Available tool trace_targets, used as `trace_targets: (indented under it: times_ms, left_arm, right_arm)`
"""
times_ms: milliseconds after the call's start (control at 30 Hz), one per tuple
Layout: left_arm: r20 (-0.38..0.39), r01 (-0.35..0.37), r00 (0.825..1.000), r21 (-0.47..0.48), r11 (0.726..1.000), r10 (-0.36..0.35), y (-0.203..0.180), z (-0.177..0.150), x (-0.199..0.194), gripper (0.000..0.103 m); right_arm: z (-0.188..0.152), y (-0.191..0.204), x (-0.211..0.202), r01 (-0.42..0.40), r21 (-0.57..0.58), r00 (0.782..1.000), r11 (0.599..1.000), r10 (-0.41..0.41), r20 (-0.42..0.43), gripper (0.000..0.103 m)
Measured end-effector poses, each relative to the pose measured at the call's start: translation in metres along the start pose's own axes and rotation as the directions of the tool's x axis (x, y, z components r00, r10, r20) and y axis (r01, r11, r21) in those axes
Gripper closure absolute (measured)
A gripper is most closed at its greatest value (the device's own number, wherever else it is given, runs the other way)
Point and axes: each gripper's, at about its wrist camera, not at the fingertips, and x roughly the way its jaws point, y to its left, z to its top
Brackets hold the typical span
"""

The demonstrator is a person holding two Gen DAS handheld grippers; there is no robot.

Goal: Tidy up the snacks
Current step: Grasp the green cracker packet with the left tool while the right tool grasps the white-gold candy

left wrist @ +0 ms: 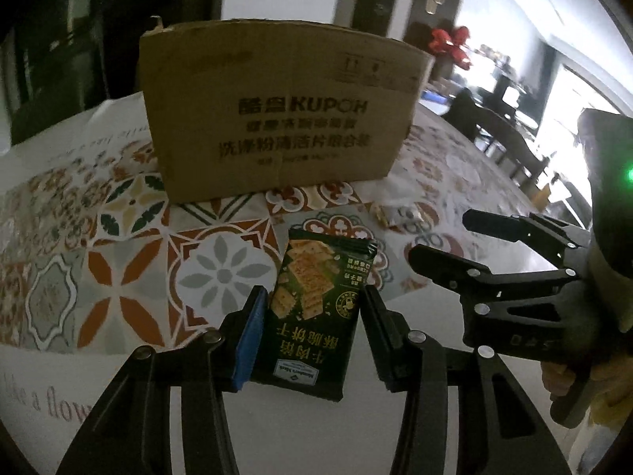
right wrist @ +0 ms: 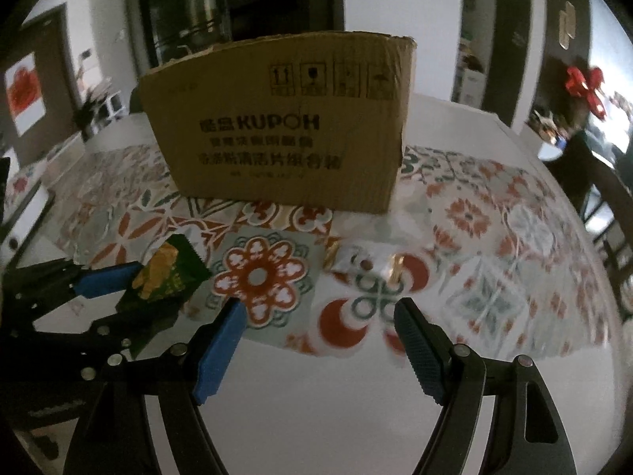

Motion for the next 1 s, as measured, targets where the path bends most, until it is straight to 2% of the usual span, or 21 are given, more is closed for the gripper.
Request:
trace_targets:
  times_ms: [167, 300, 433, 633, 700, 767, 1000]
  left_arm:
    - [-0.012, -0.069, 0.998, -0.12, 0.99, 0.068, -0.005, 0.004, 0.007, 0.056]
    - [-0.008, -0.106, 0.994, -0.187, 0.977, 0.106, -0.01, 0.007, 0.014, 0.056]
    - [-0.023, -0.114, 0.993, -0.223, 0.968, 0.112, -0.014, 0.01, 0.024, 0.056]
    - [-0.027, -0.135, 0.991, -0.235, 0.963, 0.133, -0.016, 0.015, 0.031, 0.056]
    - [-0.034, -0.135, 0.991, -0.24, 0.961, 0.131, -0.017, 0.016, 0.034, 0.056]
    - [-0.039, -0.132, 0.991, -0.243, 0.961, 0.126, -0.017, 0.016, 0.037, 0.056]
    - [-0.039, -0.135, 0.991, -0.239, 0.961, 0.13, -0.018, 0.017, 0.039, 0.056]
  right_arm:
    - [0.018, -0.013, 0.01, -0.032, -0.111, 0.999, 0.993, 0.031, -0.012, 0.025]
    - [0.033, -0.016, 0.021, -0.077, -0.233, 0.996, 0.969, 0.065, -0.059, 0.025]
    - [0.043, -0.017, 0.036, -0.132, -0.326, 0.988, 0.936, 0.098, -0.12, 0.025]
    - [0.048, -0.022, 0.052, -0.168, -0.383, 0.978, 0.908, 0.106, -0.177, 0.026]
    - [0.048, -0.022, 0.058, -0.166, -0.402, 0.977, 0.901, 0.095, -0.19, 0.03]
    - [0.047, -0.022, 0.063, -0.172, -0.411, 0.974, 0.895, 0.093, -0.206, 0.04]
    - [0.045, -0.031, 0.075, -0.229, -0.35, 0.957, 0.908, 0.144, -0.25, 0.053]
